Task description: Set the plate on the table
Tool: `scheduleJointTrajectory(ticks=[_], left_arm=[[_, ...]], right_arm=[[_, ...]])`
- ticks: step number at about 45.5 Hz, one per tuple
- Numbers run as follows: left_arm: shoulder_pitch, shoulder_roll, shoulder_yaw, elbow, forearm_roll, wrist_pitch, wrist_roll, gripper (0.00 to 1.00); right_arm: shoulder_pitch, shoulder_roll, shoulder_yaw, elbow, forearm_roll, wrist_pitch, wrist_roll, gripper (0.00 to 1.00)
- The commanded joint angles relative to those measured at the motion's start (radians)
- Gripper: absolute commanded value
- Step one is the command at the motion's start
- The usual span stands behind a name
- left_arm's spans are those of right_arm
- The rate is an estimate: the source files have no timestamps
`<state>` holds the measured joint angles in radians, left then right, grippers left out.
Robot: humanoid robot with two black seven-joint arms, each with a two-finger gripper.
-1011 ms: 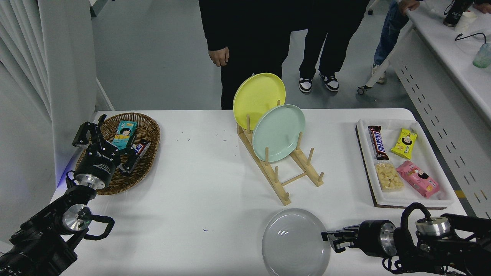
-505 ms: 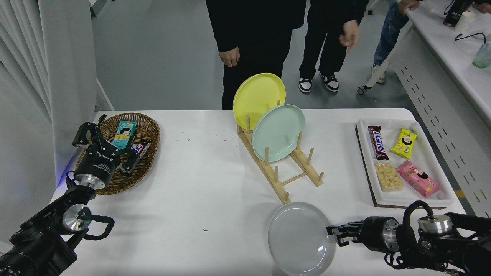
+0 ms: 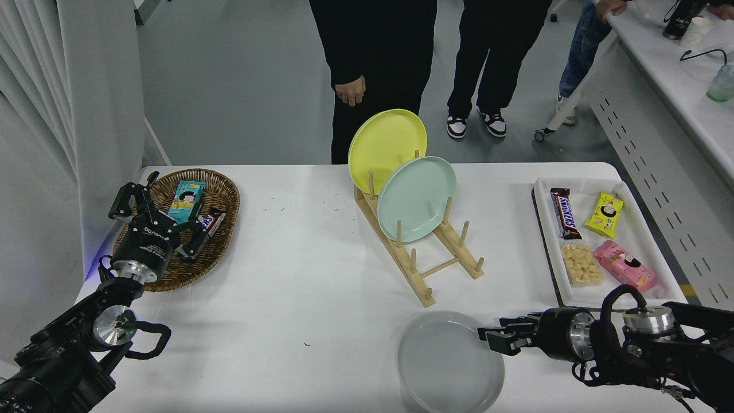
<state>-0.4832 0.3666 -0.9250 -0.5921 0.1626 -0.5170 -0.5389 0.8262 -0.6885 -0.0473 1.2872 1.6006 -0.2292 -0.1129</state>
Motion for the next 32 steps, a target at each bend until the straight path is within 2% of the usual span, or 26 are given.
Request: scheduleJointTrajectory(ticks=[1, 14, 32], left_arm=[[0.000, 0.000, 0.000, 0.001, 0.000, 0.000, -0.001, 0.98], [0.000, 0.000, 0.000, 0.000, 0.000, 0.000, -0.001, 0.98], [0.000, 0.000, 0.000, 0.000, 0.000, 0.000, -0.001, 0.98]], right_arm=[[0.050, -0.039, 0.001, 0.001, -0.033, 0.019, -0.022, 1.00], [0.145, -0.075, 0.003, 0.000, -0.195, 0.036, -0.053, 1.00], [0.232, -0.077, 0.004, -0.104, -0.632, 0.128, -0.053, 1.00]])
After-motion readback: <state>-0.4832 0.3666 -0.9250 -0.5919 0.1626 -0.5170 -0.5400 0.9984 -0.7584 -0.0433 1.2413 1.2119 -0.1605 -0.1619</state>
